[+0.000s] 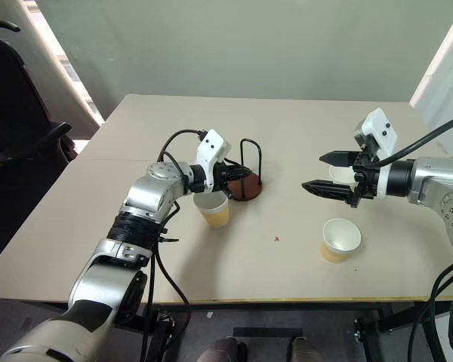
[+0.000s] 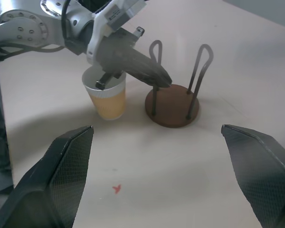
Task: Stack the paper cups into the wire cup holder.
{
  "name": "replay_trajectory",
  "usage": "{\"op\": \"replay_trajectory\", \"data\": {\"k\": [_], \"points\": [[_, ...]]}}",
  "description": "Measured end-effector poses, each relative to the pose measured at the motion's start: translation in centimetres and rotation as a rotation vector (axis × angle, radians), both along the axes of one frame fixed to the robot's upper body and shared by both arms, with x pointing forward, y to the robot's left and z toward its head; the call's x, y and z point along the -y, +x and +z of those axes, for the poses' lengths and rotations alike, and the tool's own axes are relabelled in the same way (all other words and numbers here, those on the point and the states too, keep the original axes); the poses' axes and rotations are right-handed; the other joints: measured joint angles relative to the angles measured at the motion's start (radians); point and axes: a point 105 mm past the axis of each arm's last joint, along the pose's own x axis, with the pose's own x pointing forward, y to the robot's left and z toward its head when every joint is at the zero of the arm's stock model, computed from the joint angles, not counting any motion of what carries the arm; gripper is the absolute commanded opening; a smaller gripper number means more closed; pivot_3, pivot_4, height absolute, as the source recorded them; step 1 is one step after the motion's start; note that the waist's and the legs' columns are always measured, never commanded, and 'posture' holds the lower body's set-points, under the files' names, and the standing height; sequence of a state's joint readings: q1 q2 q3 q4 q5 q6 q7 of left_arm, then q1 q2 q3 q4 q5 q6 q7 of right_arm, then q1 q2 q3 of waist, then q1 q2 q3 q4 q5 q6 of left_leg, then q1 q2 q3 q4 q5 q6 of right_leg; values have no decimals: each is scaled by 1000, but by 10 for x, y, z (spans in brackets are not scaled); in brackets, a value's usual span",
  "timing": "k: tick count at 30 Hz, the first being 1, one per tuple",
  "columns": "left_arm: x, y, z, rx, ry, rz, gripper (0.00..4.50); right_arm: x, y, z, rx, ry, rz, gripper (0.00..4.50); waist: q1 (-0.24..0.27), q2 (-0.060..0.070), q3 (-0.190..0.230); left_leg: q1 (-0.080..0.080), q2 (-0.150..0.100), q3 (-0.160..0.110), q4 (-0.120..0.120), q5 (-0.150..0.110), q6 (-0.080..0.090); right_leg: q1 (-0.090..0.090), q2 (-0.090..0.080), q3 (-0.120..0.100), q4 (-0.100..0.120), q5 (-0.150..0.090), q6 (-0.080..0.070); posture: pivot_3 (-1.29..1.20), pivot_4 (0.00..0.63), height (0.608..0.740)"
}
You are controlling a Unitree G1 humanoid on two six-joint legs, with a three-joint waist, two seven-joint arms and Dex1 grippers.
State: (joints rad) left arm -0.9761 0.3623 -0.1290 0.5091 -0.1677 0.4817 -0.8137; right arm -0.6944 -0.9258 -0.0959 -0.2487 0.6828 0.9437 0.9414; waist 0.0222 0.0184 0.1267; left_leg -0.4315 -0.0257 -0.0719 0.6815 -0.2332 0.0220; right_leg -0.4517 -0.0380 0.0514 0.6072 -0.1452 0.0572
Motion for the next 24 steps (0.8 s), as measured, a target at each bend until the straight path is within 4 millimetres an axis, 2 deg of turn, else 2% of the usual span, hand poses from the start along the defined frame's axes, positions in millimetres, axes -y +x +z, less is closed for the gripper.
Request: {"op": "replay_trajectory", "data": {"k": [5,9,11,20,24], "points": [[7,-6,8,26,-5,-87,28,10,2,3,29,-37,-32,4500,5,0,0,-3,0,0,1,0,0,-2,0,0,0,0,1,0,150,740],[27,-18,25,53,-10,-236,28,23,-2,9,41,-62,-62,4500,11,0,0,-4,-1,0,1,-2,1,-2,-1,0,-2,1,2,0,150,740],[37,-29,26,51,12,-329,28,29,-6,10,38,-75,-74,4500,12,0,0,-4,-1,0,1,-2,1,-2,-1,0,-3,0,3,0,150,740],[60,-74,18,-13,112,-661,28,44,-24,13,13,-98,-116,4500,11,0,0,-4,-1,0,1,-4,2,-1,-1,1,-4,-1,5,0,150,740],[63,-86,-2,-74,141,-733,28,47,-33,11,-14,-112,-122,4500,11,0,0,-4,-2,0,2,-5,3,-1,-2,1,-3,0,6,0,150,740]]}}
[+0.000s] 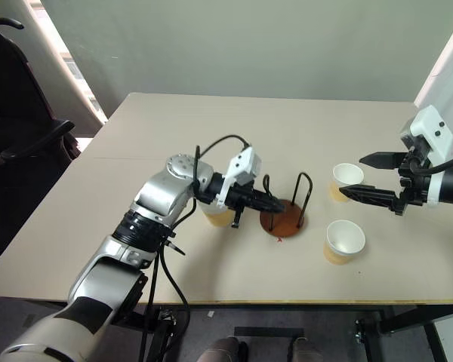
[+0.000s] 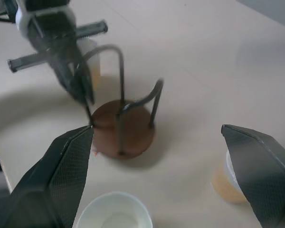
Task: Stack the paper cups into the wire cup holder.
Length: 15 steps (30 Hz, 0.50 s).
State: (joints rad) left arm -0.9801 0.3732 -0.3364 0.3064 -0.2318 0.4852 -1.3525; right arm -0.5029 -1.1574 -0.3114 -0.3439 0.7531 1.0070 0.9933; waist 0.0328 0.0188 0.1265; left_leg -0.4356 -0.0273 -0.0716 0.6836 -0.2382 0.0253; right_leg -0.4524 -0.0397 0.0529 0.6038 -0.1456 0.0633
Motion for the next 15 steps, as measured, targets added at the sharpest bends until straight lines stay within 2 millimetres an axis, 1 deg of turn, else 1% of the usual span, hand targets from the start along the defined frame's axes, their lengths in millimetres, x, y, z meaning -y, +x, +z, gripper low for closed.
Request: {"op": "replay_trajectory", "data": {"k": [2,4,7,11,15], "points": [[0,-2,-6,-15,13,-13,28,0,-7,-3,-28,-3,14,4500,0,0,0,0,0,0,0,0,1,0,0,0,0,0,0,0,150,740],[0,-3,-6,-12,16,-20,28,-1,-14,-4,-52,-17,27,4500,0,0,0,0,-1,0,0,-1,1,0,0,0,0,0,1,0,150,740],[1,-3,-6,1,17,-25,28,-2,-20,-1,-51,-32,43,4500,0,0,0,0,-3,0,1,-1,2,1,-1,1,0,-2,3,0,150,740],[2,-4,-12,8,31,-32,28,-3,-21,0,-48,-30,45,4500,0,0,0,0,-4,0,2,-4,8,1,-2,2,0,-2,4,0,150,740],[3,-6,-17,14,41,-44,28,-3,-21,0,-46,-27,45,4500,0,0,0,0,-4,0,2,-4,8,2,-3,2,0,-2,5,0,150,740]]}}
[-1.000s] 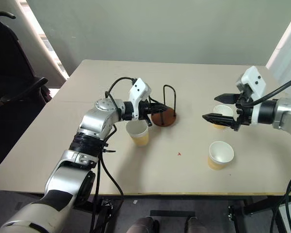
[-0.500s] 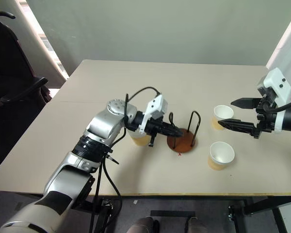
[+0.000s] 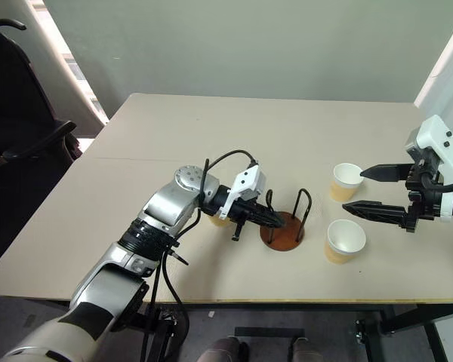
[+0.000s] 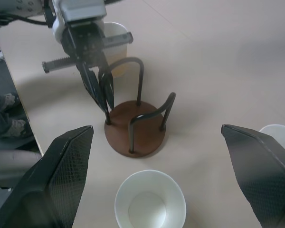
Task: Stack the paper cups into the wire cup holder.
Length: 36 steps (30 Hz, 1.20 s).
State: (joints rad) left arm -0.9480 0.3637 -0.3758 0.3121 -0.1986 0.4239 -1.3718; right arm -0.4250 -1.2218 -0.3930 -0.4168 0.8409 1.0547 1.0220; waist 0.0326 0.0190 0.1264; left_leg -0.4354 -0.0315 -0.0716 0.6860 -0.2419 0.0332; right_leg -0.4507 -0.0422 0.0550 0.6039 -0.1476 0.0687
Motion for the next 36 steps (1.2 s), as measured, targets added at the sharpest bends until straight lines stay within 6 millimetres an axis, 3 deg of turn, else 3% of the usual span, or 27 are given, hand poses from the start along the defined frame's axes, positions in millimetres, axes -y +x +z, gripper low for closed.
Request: {"op": "replay_trajectory", "data": {"k": [4,10,17,29,36], "points": [[2,-3,-5,24,9,-27,28,0,2,1,10,-1,-6,4500,0,0,0,1,-1,0,2,0,0,2,0,0,0,-2,2,0,150,740],[5,-9,-22,24,82,-68,1844,-1,3,1,16,-2,-5,4500,0,1,-1,0,-2,0,6,-1,1,4,-2,1,0,-3,4,0,150,740],[-9,-4,-23,52,127,-45,4370,-2,4,0,18,-4,-2,4500,0,1,-1,0,-2,0,8,-2,1,4,-2,1,0,-3,5,0,150,740],[-25,-10,3,207,149,-66,4444,-10,14,-9,3,-5,37,4500,-1,1,-1,0,-2,0,9,-3,1,4,-2,1,0,-3,5,0,150,740],[-40,-10,27,348,144,-41,4444,-9,46,-2,103,-45,13,4500,-8,2,-1,0,-2,-1,11,-7,8,3,-2,1,2,-3,5,0,150,740]]}}
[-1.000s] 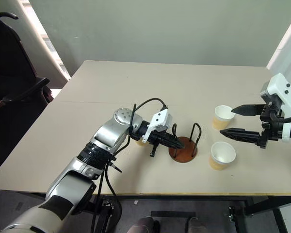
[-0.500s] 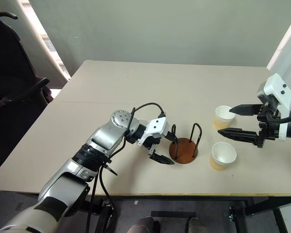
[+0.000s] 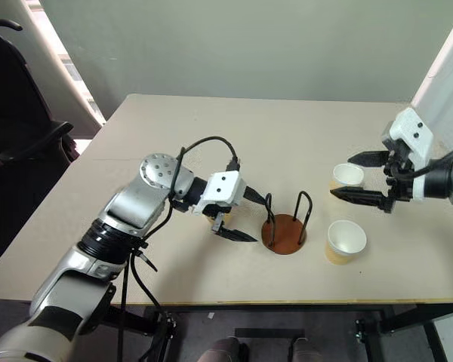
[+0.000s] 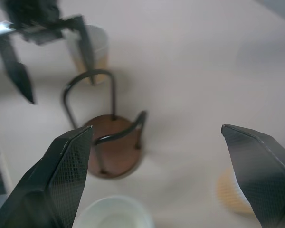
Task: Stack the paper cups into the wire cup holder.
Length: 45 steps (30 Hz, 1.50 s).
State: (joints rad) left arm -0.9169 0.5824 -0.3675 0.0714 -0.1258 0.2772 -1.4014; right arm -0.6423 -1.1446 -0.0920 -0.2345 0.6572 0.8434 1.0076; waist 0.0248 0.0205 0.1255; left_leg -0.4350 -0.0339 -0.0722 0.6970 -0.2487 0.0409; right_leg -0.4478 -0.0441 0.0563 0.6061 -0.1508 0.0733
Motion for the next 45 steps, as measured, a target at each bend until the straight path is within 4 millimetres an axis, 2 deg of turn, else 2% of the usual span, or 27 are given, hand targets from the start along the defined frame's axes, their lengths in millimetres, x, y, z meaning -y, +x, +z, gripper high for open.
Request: {"op": "replay_trajectory", "data": {"k": [7,12,15,19,29,33,42,43,45], "points": [[-24,4,23,-24,-105,117,4444,14,38,-8,-7,-72,-78,4500,-3,0,0,0,0,0,0,0,0,-1,0,0,2,1,-2,0,150,740],[-45,9,37,-102,-228,234,4444,18,60,-28,-54,-145,-105,4500,-7,0,0,0,0,0,0,0,-1,-3,0,-1,2,1,-3,0,150,740],[-61,11,41,-127,-261,290,4444,18,70,-34,-71,-167,-109,4500,-10,0,0,0,0,0,-1,3,-5,-3,0,-1,3,0,-4,0,150,740],[-79,11,36,-149,-263,347,4444,21,83,-41,-84,-221,-112,4500,-10,0,0,0,0,-1,-2,2,-7,-4,0,-1,3,-1,-6,0,150,740],[-82,5,35,-163,-265,353,4444,33,99,-74,-155,-396,-89,4500,-12,0,0,0,0,-1,-6,0,-12,-6,0,-1,3,-3,-8,0,150,740],[-82,3,33,-169,-265,354,4500,33,104,-80,-163,-436,-80,3591,-13,0,0,0,1,-1,-9,1,-13,-7,0,-1,3,-3,-9,0,150,740],[-84,0,33,-164,-245,350,4500,26,105,-81,-164,-470,-21,219,-13,0,0,0,1,-2,-15,2,-17,-9,0,-2,3,-3,-11,0,150,740],[-84,-1,33,-165,-244,345,4500,25,104,-81,-162,-472,-11,28,-13,0,0,0,1,-2,-15,2,-17,-9,0,-2,3,-3,-11,0,150,740],[-83,-3,33,-171,-247,328,4500,22,100,-79,-156,-477,15,28,-12,0,0,0,1,-2,-15,2,-17,-8,0,-3,3,-3,-11,0,150,740]]}}
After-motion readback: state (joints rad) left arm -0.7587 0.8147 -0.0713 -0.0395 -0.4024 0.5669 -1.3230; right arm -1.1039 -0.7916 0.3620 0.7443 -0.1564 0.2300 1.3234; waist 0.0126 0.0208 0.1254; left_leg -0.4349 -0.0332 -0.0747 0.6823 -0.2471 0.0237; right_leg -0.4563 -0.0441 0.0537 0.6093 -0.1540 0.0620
